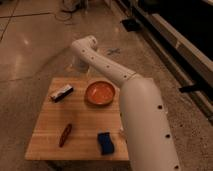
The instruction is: Push the eraser across the table
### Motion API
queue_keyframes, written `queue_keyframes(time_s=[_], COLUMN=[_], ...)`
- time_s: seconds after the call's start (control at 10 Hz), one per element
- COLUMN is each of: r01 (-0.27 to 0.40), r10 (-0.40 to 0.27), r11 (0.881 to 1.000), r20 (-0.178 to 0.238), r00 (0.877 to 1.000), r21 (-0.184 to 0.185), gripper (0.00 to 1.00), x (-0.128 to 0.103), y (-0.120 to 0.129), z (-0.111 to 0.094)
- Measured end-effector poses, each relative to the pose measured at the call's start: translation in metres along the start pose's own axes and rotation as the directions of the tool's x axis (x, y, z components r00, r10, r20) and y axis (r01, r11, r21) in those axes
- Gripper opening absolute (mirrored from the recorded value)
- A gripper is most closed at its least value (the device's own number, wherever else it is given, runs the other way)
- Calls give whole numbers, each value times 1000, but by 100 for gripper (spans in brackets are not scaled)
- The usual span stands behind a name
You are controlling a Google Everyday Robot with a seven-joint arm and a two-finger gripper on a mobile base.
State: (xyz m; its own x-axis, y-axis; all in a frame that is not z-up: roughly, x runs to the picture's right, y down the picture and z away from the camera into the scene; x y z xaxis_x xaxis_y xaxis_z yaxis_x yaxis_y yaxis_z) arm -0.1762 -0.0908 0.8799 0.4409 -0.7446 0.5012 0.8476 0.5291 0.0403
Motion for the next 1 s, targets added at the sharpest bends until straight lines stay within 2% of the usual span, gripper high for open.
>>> queue_keyframes(time_s=[0.1, 0.5, 0.8, 0.9, 1.0], r01=[2, 19, 33, 41, 52], r10=[-2, -19, -33, -41, -52], r11=[1000, 1000, 999, 998, 998], r20=[-2, -11, -6, 0, 5], r00=[1000, 1000, 999, 999, 999], r21=[-2, -21, -35, -38, -39], gripper=[77, 35, 7, 1, 0], x=[-1, -6, -13, -16, -20], y=[-4, -17, -24, -27, -31], z=[4, 22, 33, 36, 40])
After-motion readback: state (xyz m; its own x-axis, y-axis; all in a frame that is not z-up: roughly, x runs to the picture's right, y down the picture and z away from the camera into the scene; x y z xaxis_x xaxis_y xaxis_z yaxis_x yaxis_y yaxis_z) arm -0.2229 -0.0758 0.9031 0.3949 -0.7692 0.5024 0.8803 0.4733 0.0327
